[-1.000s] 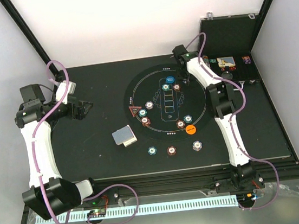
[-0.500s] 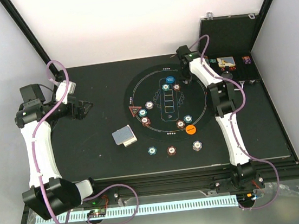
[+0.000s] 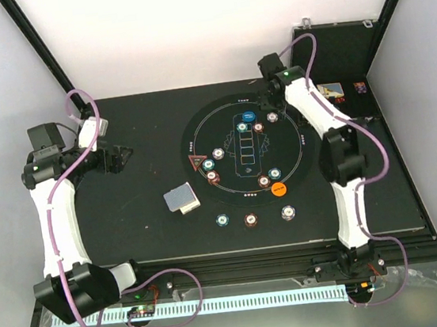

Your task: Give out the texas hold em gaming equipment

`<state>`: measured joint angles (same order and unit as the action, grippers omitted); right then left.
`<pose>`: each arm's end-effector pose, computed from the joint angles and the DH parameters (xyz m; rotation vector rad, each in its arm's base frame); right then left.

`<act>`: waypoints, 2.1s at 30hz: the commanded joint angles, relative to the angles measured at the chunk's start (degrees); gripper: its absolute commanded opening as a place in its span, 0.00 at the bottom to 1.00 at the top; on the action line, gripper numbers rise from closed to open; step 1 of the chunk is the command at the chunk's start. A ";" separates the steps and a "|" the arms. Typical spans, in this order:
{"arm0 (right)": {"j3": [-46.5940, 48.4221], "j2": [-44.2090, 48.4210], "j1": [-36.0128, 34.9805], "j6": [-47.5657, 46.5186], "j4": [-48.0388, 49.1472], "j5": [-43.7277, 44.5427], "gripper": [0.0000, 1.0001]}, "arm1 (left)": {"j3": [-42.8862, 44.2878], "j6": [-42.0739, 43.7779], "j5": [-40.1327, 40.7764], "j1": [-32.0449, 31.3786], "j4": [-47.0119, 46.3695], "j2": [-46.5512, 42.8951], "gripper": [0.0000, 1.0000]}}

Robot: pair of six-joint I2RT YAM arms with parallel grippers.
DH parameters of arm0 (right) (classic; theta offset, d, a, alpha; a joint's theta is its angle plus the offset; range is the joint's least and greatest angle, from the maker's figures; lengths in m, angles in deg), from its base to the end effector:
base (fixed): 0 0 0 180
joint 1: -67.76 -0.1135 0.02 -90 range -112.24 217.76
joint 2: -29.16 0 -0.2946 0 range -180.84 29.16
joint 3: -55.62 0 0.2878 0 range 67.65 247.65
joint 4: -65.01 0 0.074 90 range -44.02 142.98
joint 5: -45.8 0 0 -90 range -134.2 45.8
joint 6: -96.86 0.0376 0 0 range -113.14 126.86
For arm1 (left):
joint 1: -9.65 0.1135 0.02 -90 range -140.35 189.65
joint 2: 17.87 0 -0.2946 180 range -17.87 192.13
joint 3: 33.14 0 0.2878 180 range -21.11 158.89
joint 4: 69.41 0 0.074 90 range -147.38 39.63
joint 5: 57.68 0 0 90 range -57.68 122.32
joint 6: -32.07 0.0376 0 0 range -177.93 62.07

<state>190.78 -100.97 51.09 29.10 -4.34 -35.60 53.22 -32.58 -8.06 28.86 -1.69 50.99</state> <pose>0.5235 0.1509 0.2638 0.1755 2.6649 0.0134 0.2478 0.0605 0.3959 0.4126 2.1947 -0.4496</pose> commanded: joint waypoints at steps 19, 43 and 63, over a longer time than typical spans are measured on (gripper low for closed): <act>-76.26 52.00 -22.48 16.87 12.57 -1.57 0.93 | -5.28 -0.04 0.93 0.40 -2.90 -3.18 0.99; -82.55 47.31 -26.14 17.47 14.85 -0.21 0.67 | -3.68 0.60 0.59 0.40 -1.37 -2.75 0.99; -82.49 48.69 -26.12 17.11 12.44 -0.38 0.57 | -3.57 1.82 -2.34 0.40 -0.13 -2.52 0.99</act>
<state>108.58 -53.73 25.30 45.98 9.78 -37.20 47.75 -31.71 -8.43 29.05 -2.94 48.15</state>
